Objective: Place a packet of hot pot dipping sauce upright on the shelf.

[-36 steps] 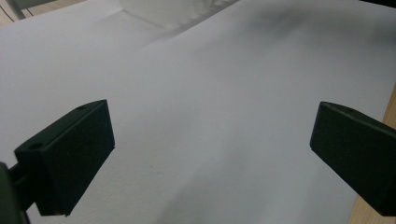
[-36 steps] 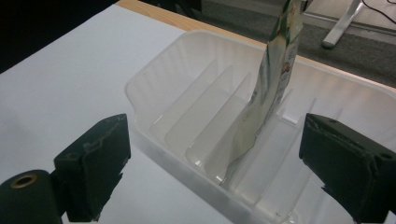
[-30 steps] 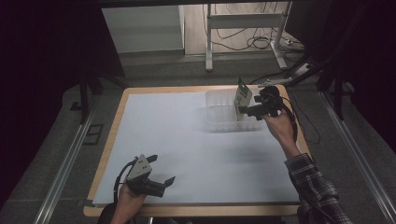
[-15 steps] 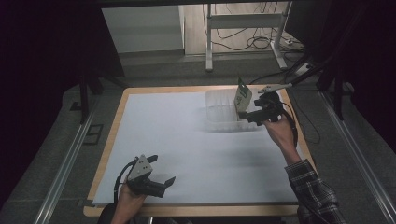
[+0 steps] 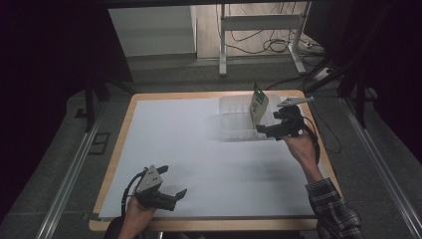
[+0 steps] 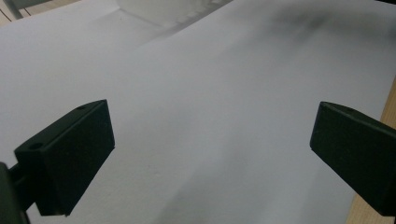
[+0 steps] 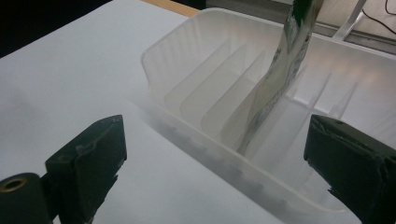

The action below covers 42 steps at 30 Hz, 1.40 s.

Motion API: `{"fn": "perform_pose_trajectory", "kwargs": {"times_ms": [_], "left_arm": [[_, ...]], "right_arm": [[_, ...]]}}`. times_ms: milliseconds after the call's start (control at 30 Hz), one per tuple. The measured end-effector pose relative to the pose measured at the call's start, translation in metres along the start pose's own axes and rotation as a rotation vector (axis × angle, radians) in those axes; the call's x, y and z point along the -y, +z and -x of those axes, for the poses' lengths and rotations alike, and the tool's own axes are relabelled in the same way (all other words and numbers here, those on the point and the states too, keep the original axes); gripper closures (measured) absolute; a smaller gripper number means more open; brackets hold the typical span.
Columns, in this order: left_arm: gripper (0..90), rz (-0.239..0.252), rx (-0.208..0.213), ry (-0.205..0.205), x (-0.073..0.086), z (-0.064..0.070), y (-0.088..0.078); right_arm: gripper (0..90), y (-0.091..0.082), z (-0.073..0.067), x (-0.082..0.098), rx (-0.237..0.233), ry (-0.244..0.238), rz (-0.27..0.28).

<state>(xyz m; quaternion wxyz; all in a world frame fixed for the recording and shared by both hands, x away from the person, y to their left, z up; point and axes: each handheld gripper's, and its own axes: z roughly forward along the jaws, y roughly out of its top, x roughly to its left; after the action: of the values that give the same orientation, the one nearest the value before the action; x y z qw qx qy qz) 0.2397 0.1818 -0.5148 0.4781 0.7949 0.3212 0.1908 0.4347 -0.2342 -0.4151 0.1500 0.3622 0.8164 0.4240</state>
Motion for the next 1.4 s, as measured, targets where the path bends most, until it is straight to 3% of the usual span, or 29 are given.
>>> {"fn": "perform_pose_trajectory", "kwargs": {"times_ms": [400,667,1133,1400], "left_arm": [[0.0,-0.002,0.003,0.007,0.000,0.001,0.000],[0.0,-0.005,0.004,0.011,0.000,0.002,0.000],[0.0,-0.005,0.003,0.013,0.000,0.002,0.000],[0.0,-0.003,0.002,0.014,0.000,0.002,-0.001]], "right_arm": [[4.5,-0.009,-0.001,0.011,-0.024,-0.014,0.006],[1.5,-0.013,-0.004,0.018,-0.025,-0.050,-0.003],[1.7,-0.015,-0.005,0.027,-0.010,-0.009,-0.025],[1.7,-0.016,-0.008,0.033,-0.016,-0.022,-0.037]]}}
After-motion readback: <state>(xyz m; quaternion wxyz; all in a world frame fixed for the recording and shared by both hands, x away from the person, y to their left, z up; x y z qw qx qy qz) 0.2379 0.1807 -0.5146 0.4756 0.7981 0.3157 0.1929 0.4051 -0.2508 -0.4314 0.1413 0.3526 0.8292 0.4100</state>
